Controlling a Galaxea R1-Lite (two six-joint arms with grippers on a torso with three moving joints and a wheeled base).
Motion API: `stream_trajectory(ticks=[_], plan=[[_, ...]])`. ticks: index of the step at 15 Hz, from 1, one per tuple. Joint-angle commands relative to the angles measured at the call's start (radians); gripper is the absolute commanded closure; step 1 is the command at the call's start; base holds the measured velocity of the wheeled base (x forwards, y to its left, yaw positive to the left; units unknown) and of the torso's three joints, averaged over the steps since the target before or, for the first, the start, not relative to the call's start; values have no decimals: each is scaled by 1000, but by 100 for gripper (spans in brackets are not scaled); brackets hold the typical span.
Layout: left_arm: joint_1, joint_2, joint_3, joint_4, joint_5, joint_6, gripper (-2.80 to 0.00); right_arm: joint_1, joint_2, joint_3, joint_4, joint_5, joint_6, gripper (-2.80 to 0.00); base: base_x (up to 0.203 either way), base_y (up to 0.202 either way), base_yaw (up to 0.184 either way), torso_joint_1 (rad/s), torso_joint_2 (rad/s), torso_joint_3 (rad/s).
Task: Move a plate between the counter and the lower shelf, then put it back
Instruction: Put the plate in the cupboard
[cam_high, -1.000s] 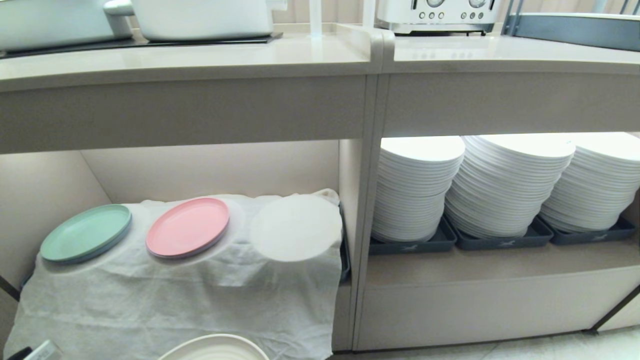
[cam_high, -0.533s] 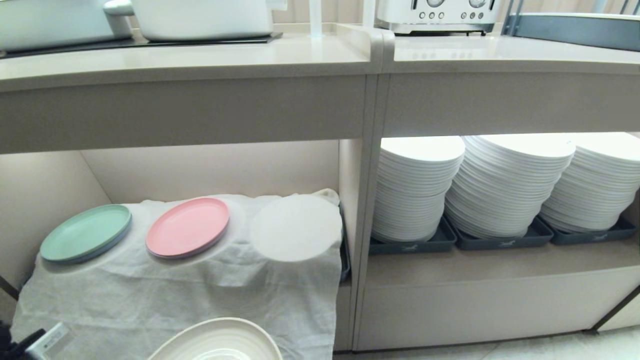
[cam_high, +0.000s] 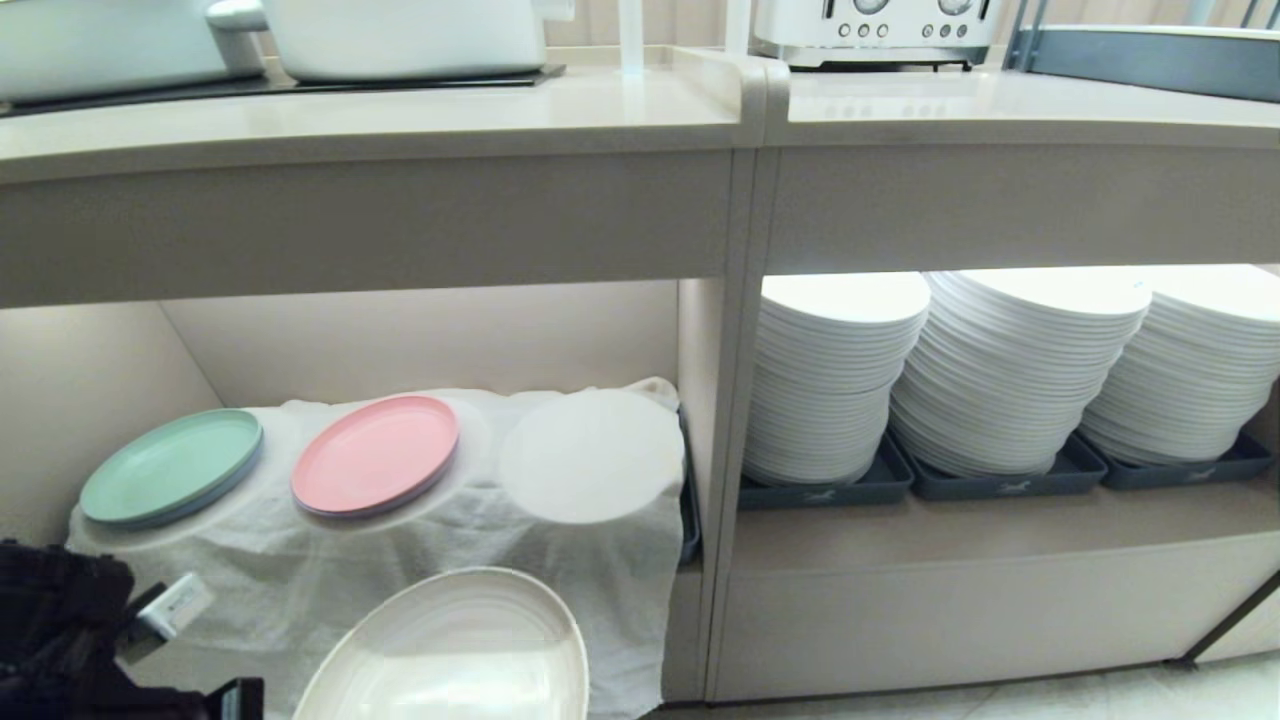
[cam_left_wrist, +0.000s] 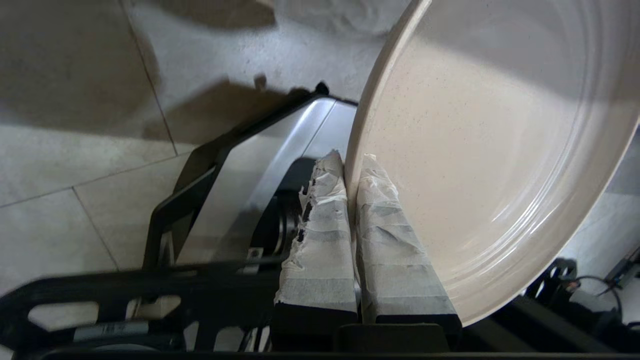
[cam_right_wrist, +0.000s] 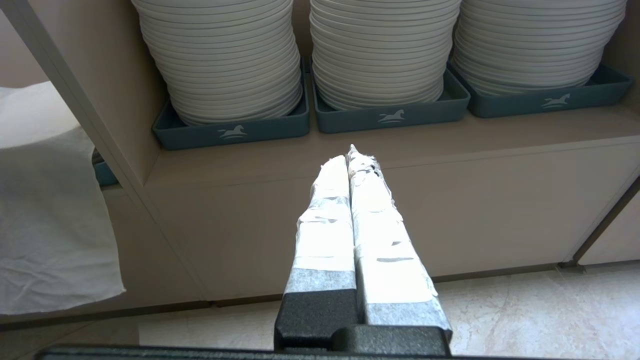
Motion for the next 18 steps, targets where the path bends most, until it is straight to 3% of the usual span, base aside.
stream_trajectory(ticks=[1,7,10,15,18], plan=[[-1,104,-12,-41,-2,-13,0,0,1,0,-1,0,0,0,0,0,0,0,0,0],[-35,282,-103,-215,-2,-132,0,0,1,0,-1,0,0,0,0,0,0,0,0,0],[-68,345,-155,-238,4,-200,0,0,1,0,-1,0,0,0,0,0,0,0,0,0],[-79,439,-241,-244,11,-215,0,0,2,0,-1,0,0,0,0,0,0,0,0,0],[-82,503,-281,-300,30,-276,0,0,2,0,-1,-1,0,0,0,0,0,0,0,0]])
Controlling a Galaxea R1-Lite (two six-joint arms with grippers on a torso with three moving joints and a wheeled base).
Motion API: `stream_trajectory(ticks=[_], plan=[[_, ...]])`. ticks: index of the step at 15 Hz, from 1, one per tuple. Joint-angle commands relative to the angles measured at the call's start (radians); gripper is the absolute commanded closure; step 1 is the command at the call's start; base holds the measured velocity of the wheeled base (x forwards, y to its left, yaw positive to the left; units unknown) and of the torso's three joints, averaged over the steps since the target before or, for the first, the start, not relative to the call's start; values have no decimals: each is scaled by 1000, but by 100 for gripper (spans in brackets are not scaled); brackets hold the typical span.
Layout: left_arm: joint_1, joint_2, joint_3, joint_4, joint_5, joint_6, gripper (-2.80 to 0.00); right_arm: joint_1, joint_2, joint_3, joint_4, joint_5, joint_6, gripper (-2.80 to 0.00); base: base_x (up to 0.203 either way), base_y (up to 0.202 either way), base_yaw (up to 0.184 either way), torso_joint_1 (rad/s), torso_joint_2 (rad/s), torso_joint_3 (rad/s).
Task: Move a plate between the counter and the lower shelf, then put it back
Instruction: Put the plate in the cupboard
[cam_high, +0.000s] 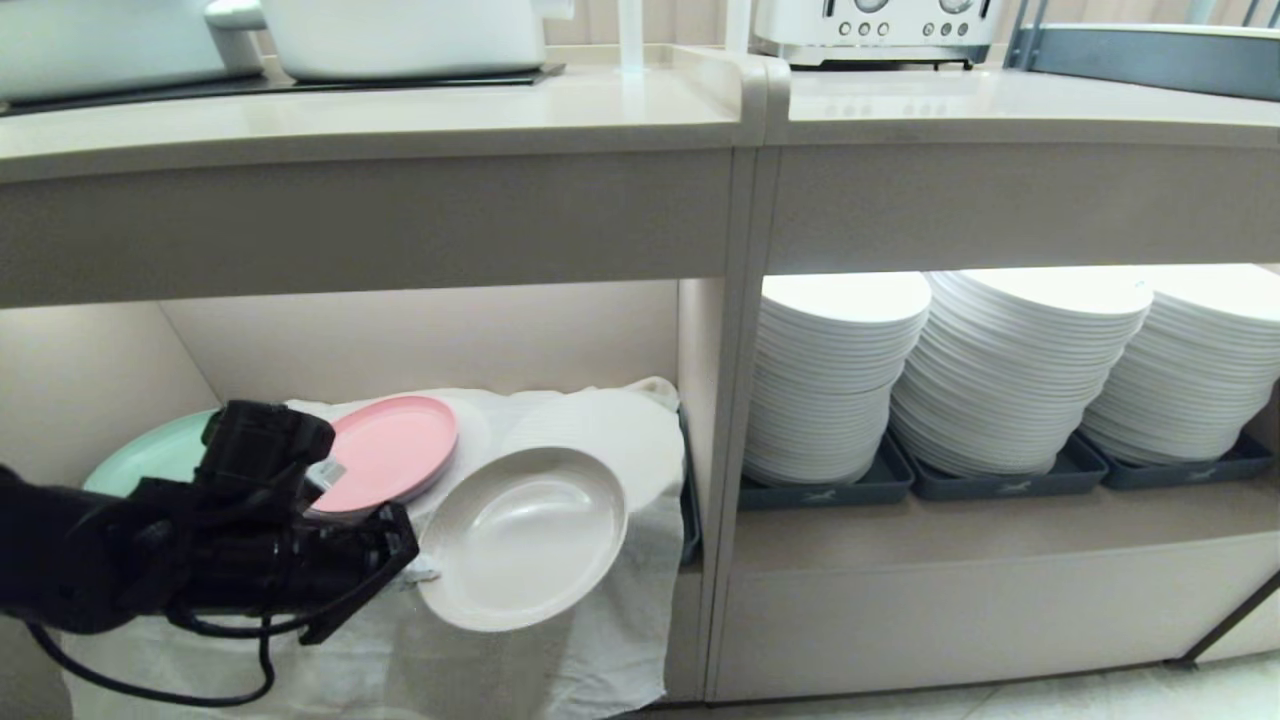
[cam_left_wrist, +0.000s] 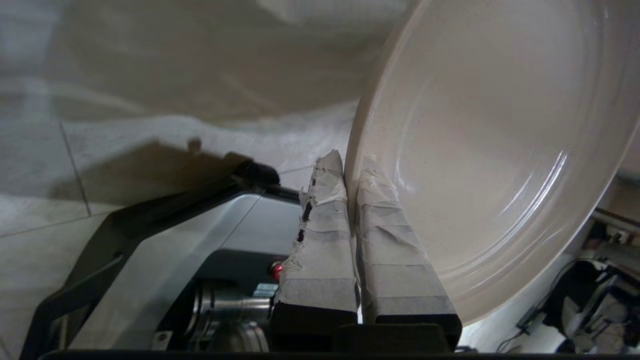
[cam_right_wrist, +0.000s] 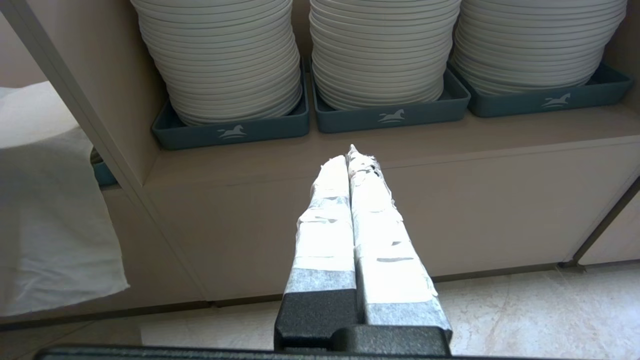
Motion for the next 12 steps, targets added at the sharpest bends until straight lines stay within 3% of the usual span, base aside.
stream_trajectory(ticks=[1,12], plan=[[-6,50,-15,-16,-1,-11,0,0,1,0,-1,0,0,0,0,0,0,0,0,0],[-53,182,-185,-46,38,-53,0,0,1,0,-1,-1,0,0,0,0,0,0,0,0]])
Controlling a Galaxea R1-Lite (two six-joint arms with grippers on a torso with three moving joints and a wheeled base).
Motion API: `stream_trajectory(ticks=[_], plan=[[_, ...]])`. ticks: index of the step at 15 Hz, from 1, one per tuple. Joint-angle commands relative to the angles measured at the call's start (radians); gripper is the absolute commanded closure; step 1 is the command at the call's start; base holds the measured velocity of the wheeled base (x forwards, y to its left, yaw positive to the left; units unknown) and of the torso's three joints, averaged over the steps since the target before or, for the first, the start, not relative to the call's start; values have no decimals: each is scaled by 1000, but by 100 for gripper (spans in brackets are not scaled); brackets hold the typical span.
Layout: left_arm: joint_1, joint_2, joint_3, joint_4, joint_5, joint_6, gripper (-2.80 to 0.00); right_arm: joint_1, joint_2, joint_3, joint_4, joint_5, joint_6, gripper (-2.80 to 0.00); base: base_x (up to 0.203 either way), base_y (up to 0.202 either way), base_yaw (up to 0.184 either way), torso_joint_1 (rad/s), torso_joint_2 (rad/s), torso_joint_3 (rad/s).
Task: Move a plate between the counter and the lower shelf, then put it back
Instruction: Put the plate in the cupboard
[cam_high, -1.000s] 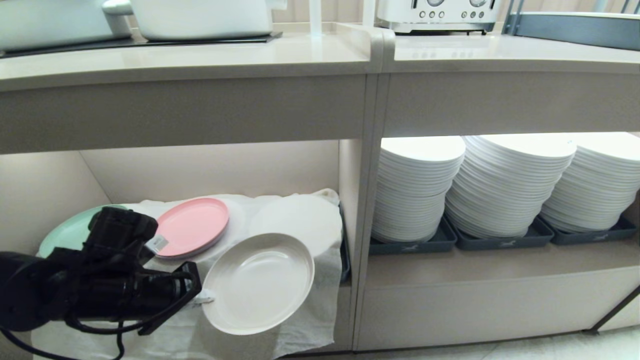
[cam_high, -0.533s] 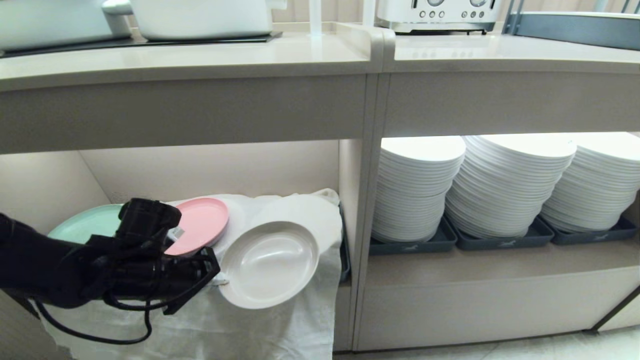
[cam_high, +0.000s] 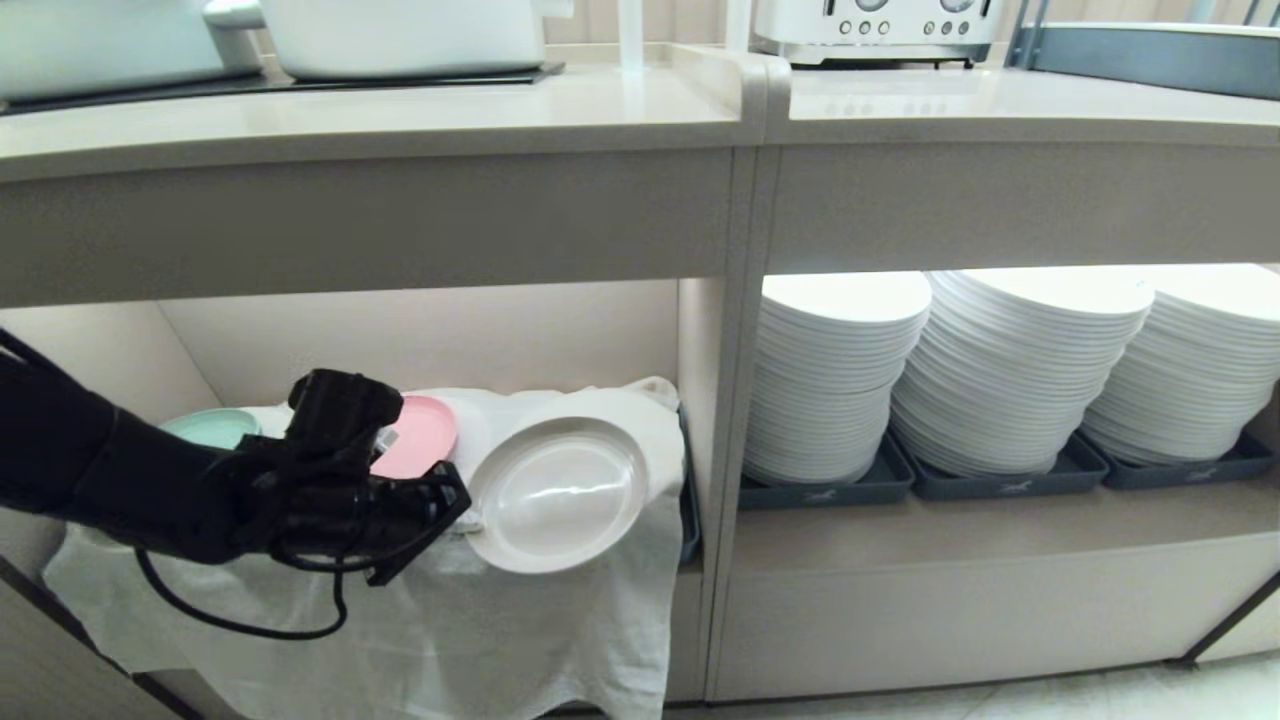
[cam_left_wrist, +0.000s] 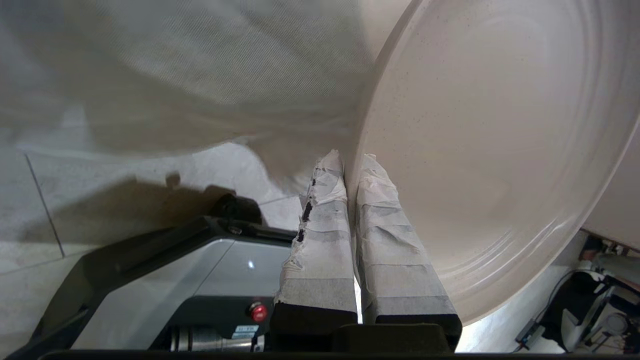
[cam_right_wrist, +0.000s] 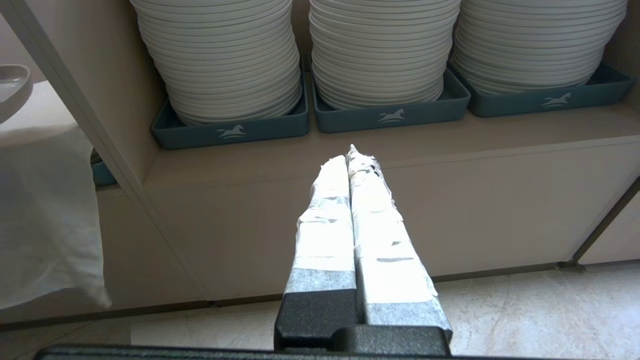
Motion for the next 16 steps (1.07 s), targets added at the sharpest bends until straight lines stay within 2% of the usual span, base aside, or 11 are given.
stream_trajectory(ticks=[1,10,13,16], plan=[[-5,30,-35,0,0,-5,0,0,1,0,0,1,0,0,0,0,0,0,0,0],[-19,144,-163,3,7,-6,0,1,0,0,0,1,0,0,0,0,0,0,0,0],[-16,178,-216,34,8,-6,0,0,0,0,0,1,0,0,0,0,0,0,0,0],[-17,223,-282,52,38,-42,0,0,0,0,0,1,0,0,0,0,0,0,0,0]])
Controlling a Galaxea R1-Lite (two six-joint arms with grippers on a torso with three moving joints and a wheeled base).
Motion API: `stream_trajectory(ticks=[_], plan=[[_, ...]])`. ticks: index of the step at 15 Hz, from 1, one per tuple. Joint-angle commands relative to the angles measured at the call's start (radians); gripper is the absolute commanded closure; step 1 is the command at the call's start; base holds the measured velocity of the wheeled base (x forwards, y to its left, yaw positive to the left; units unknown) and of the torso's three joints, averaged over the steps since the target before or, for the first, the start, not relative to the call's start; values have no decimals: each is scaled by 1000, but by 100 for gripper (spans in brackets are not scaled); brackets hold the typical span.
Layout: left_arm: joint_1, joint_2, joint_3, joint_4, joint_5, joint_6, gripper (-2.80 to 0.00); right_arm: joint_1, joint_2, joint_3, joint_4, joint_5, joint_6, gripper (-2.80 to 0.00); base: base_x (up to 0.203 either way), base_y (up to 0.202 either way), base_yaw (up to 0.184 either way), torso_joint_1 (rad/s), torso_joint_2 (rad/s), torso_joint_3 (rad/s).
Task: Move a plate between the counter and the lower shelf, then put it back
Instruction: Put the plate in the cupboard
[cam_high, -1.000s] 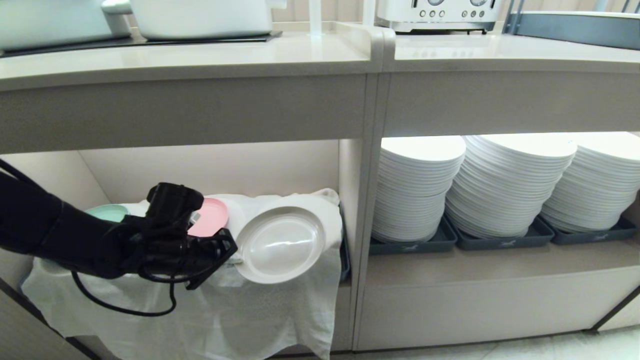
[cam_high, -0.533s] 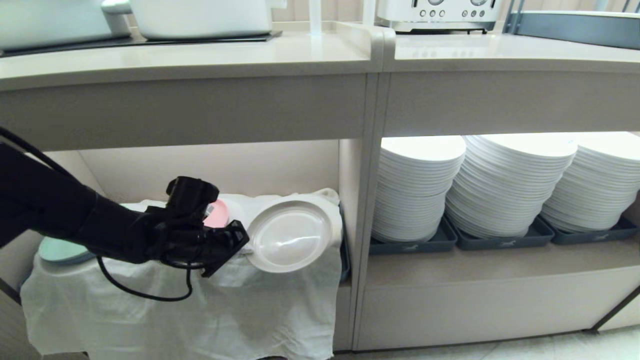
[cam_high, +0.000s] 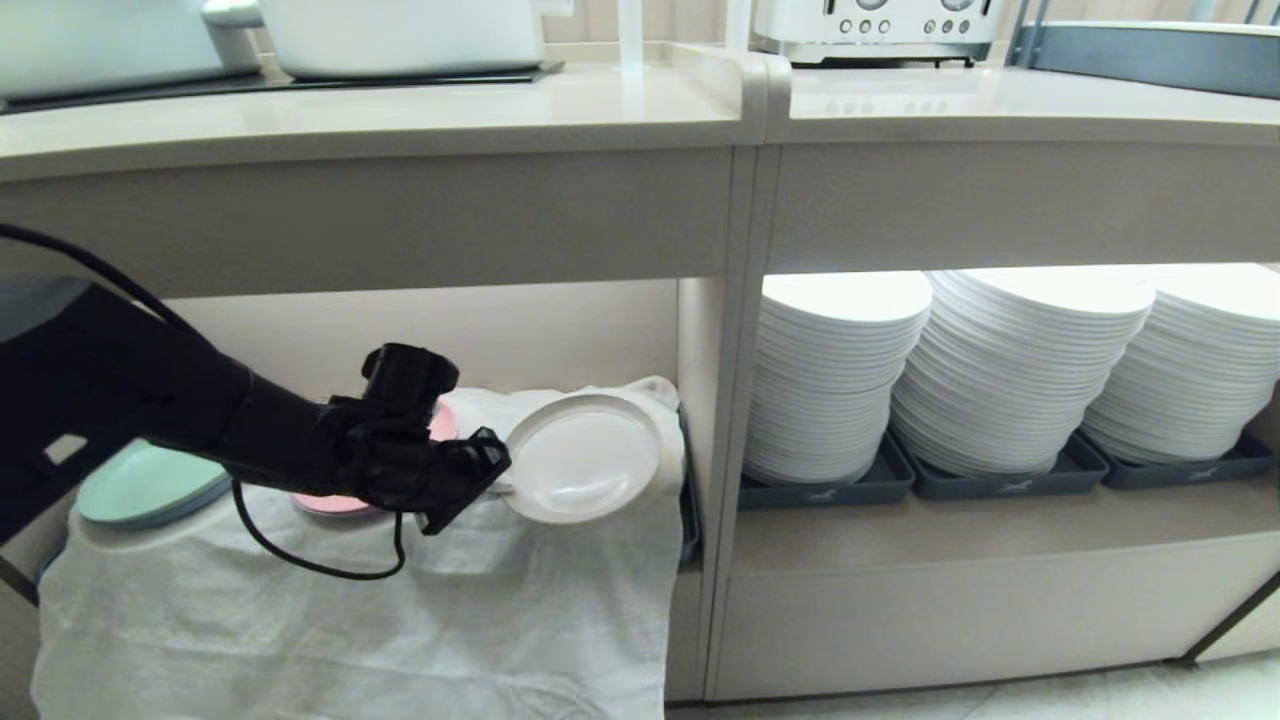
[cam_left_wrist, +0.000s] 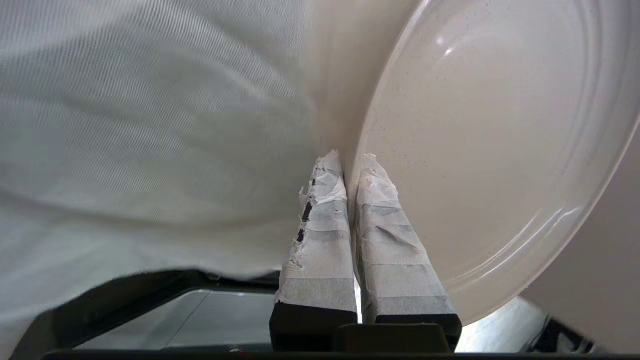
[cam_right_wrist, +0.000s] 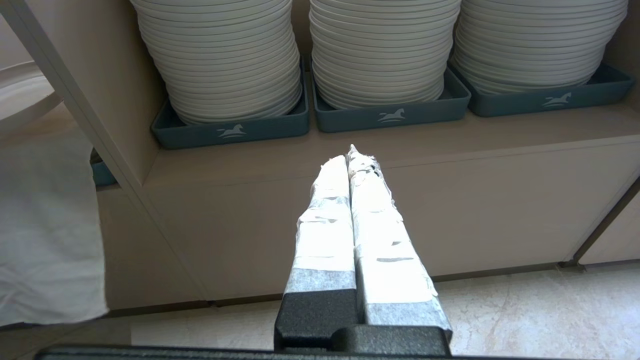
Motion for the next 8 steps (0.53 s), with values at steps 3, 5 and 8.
stream_trajectory(ticks=[3,5,8], plan=[[-1,57,-71,6,3,-17,0,0,0,0,1,0,1,0,0,0,0,0,0,0],[-2,76,-117,34,3,-18,0,0,0,0,0,0,1,0,0,0,0,0,0,0],[1,104,-170,60,4,-19,0,0,0,0,0,0,1,0,0,0,0,0,0,0]])
